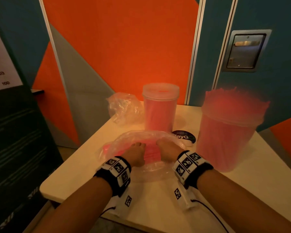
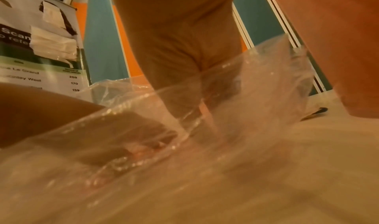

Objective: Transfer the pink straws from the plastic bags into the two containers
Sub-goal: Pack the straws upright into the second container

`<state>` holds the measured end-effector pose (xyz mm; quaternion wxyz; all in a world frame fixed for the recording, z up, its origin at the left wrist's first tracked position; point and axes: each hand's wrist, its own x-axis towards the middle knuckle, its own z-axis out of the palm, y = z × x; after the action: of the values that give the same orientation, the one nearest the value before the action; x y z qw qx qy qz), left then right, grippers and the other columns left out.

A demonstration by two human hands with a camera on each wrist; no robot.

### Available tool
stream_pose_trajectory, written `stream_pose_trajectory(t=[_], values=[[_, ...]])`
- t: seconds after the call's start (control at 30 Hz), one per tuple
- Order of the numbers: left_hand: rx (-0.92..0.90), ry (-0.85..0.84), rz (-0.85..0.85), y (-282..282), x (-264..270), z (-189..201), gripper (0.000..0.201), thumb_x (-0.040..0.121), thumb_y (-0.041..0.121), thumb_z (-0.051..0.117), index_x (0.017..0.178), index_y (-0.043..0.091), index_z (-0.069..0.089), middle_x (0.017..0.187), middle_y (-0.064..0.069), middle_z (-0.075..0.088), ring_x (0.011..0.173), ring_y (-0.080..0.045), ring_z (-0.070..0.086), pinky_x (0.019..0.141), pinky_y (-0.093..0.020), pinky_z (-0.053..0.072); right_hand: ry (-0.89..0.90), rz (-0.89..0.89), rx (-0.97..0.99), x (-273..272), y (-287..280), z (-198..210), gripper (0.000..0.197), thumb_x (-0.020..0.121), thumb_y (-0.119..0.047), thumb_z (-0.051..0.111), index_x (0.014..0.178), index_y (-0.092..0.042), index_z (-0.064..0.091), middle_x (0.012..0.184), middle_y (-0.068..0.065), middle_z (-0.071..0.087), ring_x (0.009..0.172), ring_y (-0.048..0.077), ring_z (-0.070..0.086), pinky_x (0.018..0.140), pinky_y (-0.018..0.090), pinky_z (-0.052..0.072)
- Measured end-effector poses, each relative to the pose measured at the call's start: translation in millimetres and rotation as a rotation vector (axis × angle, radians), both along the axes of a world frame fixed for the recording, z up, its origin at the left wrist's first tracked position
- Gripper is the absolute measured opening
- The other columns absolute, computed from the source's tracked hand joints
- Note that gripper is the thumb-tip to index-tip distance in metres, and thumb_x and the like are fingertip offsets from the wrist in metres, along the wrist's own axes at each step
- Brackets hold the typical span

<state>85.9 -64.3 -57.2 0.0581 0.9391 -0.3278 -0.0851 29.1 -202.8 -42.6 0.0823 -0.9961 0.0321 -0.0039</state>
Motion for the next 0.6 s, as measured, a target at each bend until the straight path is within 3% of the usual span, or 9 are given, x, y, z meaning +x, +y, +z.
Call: stream_pose_trajectory(t=[0.1, 0.3, 0.5, 0.6], values=[[0.093, 0.027, 0.007, -2, 1, 0, 0.065, 0.081, 0.014, 0.058, 0.14, 0.008, 0.03, 0.142, -0.013, 0.03, 0.127, -0.03, 0.034, 0.104, -0.041, 0.039, 0.016, 0.047, -0.084, 3, 1, -5, 0.039, 0.085, -0.001, 0.058, 0.123, -0.008, 0.052, 0.125, 0.009, 0.055, 0.114, 0.024, 0.053, 0.097, 0.028, 0.041], [0.159, -0.134, -0.026, -6, -3, -1, 0.049, 0.08, 0.018, 0.058, 0.127, 0.008, 0.051, 0.133, -0.015, 0.032, 0.121, -0.031, 0.033, 0.104, -0.038, 0.037, 0.018, 0.115, -0.23, 4, -1, -15, 0.031, 0.089, -0.01, 0.055, 0.12, -0.011, 0.055, 0.121, 0.007, 0.059, 0.113, 0.021, 0.054, 0.103, 0.032, 0.041], [0.133, -0.054, -0.023, -8, -1, -3, 0.063, 0.082, 0.017, 0.057, 0.139, 0.011, 0.032, 0.139, -0.014, 0.031, 0.13, -0.034, 0.029, 0.109, -0.046, 0.032, 0.034, 0.125, -0.144, 4, 6, -14, 0.026, 0.091, -0.018, 0.056, 0.115, -0.007, 0.06, 0.113, 0.009, 0.063, 0.106, 0.024, 0.058, 0.1, 0.038, 0.044], [0.154, -0.057, -0.034, -9, -1, -4, 0.056, 0.084, 0.022, 0.057, 0.136, 0.013, 0.039, 0.137, -0.013, 0.033, 0.127, -0.033, 0.032, 0.108, -0.046, 0.033, 0.036, 0.143, -0.088, 3, 7, -16, 0.026, 0.092, -0.024, 0.055, 0.113, -0.011, 0.06, 0.11, 0.006, 0.064, 0.103, 0.023, 0.06, 0.098, 0.037, 0.046]])
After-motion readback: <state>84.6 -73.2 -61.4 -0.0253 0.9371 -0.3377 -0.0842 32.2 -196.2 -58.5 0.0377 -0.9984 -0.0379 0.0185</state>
